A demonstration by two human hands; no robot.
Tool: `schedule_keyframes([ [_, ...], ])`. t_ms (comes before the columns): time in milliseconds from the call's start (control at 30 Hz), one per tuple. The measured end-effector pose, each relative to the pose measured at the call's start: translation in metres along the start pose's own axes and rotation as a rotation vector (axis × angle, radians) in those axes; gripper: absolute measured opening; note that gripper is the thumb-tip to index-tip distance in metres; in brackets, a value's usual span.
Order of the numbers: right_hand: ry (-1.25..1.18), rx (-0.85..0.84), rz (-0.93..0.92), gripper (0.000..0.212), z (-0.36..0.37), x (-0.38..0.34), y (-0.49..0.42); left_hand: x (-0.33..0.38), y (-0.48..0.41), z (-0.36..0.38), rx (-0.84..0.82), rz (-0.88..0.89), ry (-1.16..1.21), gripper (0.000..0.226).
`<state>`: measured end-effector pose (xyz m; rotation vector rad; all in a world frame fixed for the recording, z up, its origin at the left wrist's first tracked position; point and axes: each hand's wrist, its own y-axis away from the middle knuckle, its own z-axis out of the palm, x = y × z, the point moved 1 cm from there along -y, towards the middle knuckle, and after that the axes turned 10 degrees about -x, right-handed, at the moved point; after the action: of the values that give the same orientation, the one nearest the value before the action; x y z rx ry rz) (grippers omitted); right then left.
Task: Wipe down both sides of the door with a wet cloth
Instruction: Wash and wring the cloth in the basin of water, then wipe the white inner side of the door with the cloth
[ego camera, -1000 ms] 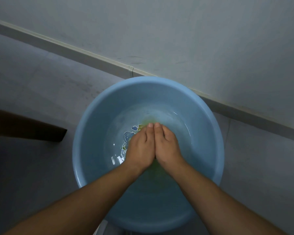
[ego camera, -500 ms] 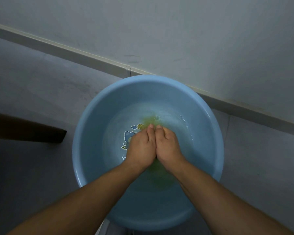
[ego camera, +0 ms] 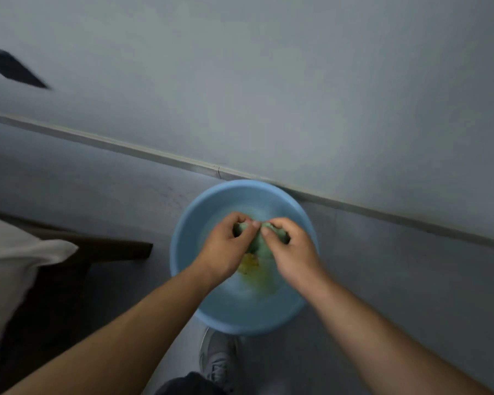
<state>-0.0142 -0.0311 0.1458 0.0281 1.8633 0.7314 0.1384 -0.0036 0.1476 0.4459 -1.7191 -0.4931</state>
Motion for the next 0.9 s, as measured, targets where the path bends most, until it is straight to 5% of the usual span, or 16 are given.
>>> schedule_keyframes([
  [333,-0.275,0.220,0.043,0.040,-0.144,-0.241,0.203,0.291,0.166,0.018,-0.281,0.091,0.116,0.013],
  [467,-0.338,0.391,0.025,0.037,-0.216,-0.296,0.298,0.399,0.220,0.065,-0.463,0.168,0.078,0.011],
  [633,-0.413,0.708,0.023,0.024,-0.300,-0.324,0.419,0.493,0.284,0.170,-0.691,0.251,0.008,0.012],
  [900,-0.482,1.173,0.050,0.013,-0.429,-0.272,0.621,0.567,0.398,0.399,-1.043,0.367,-0.242,0.022],
])
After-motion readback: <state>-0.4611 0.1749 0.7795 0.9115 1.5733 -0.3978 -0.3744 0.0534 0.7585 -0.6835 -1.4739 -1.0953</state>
